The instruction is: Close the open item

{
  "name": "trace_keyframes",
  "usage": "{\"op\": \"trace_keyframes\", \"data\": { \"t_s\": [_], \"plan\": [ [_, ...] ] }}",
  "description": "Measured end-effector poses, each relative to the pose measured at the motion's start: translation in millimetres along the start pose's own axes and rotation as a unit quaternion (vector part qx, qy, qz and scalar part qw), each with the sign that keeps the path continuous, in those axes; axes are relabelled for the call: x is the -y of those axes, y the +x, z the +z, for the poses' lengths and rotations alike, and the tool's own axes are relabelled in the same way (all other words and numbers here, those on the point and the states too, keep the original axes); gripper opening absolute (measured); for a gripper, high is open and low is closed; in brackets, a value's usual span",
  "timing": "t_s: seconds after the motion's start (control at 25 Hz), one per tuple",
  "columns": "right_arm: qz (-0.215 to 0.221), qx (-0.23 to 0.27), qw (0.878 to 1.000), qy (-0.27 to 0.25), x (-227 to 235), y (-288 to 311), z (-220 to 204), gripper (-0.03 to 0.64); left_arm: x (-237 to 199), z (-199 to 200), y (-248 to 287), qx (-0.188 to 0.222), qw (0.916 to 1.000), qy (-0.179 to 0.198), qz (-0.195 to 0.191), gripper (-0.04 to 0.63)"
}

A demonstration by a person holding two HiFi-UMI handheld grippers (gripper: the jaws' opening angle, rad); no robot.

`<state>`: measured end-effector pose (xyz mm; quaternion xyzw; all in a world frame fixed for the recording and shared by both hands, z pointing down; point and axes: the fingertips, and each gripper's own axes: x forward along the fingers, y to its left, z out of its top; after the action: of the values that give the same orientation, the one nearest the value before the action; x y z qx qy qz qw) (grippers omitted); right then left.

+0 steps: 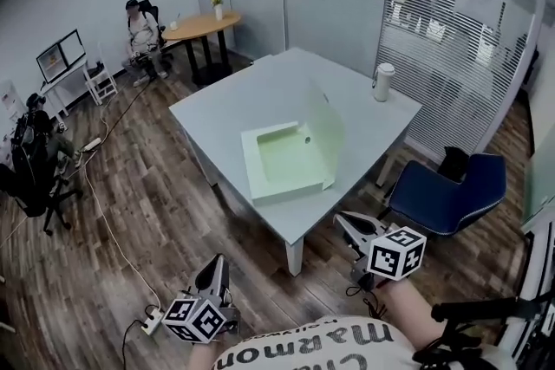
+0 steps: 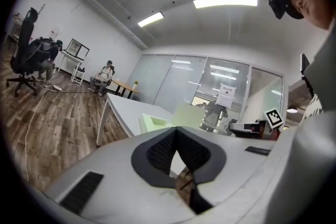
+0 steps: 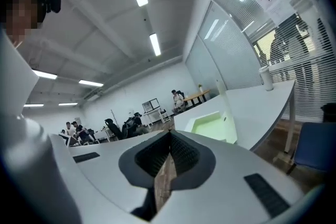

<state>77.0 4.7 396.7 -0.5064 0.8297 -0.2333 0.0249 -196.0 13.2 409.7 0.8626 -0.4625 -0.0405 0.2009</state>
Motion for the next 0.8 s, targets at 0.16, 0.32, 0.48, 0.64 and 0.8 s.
{"op": "trace_keyframes", "data": {
  "t_s": [0.16, 0.32, 0.48, 0.64, 0.8],
  "plan": [
    [0.008, 0.015, 1.000, 0.013, 5.0, 2.5, 11.1, 0.001, -5.0, -2.4, 22.1, -0.001, 0.9996, -0.021, -0.016, 0.002],
    [0.022, 0.033, 0.999, -0.007, 13.9, 17.3, 32.7, 0.000, -6.1, 2.8, 52.7, -0.002, 0.9994, -0.021, -0.026, 0.002],
    [0.032, 0.041, 0.998, -0.038, 31.0, 49.3, 61.4, 0.001, -13.5, 14.9, 84.9, 0.001, 0.9999, -0.005, -0.015, 0.002],
    [0.059, 0.058, 0.995, -0.058, 47.3, 82.4, 102.0, 0.000, -31.1, 32.6, 128.6, 0.007, 0.9999, 0.001, 0.013, 0.000],
    [0.062, 0.088, 0.986, -0.128, 67.3, 97.8, 164.5, 0.000, -39.5, 44.7, 175.9, 0.006, 0.9990, 0.009, 0.044, 0.000]
  ]
}}
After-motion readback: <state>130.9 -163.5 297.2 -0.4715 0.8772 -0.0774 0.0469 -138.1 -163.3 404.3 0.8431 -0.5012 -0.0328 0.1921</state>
